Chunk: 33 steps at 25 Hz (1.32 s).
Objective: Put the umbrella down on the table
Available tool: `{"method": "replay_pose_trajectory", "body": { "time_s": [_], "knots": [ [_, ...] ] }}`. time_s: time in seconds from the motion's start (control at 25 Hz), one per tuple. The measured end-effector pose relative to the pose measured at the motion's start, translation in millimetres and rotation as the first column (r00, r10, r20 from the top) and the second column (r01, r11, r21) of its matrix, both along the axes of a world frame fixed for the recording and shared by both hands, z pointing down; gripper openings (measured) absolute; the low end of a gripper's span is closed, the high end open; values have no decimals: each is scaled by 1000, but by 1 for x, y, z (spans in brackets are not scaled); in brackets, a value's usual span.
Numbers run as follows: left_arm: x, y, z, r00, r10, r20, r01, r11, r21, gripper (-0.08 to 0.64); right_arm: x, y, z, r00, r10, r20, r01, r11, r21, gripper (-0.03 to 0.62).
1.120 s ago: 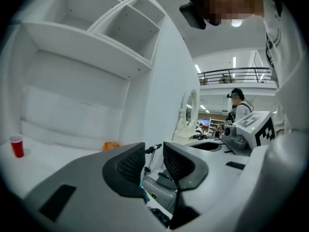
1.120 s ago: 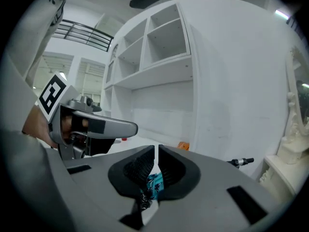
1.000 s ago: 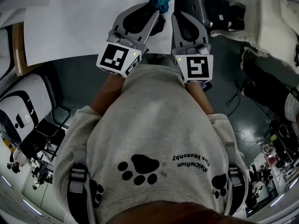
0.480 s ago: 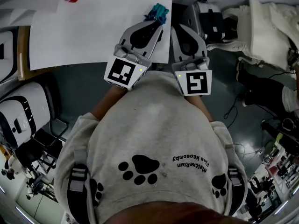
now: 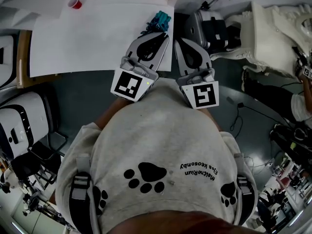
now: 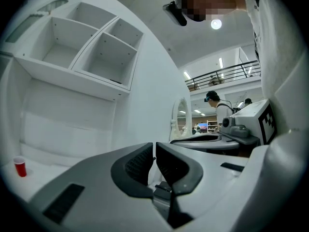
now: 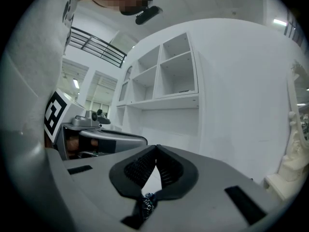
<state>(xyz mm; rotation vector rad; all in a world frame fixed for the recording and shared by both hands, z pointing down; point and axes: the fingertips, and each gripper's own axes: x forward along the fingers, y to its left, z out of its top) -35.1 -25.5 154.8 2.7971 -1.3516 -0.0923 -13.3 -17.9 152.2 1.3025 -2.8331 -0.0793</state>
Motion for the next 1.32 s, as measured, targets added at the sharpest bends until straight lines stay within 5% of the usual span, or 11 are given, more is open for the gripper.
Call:
{"method": "replay_pose_trajectory", "body": {
  "time_s": [1.32],
  "knots": [
    [26, 44, 11, 996, -72, 43, 73, 997, -5, 18, 24, 32, 8, 993, -119, 3, 119, 992, 31, 31]
  ]
}}
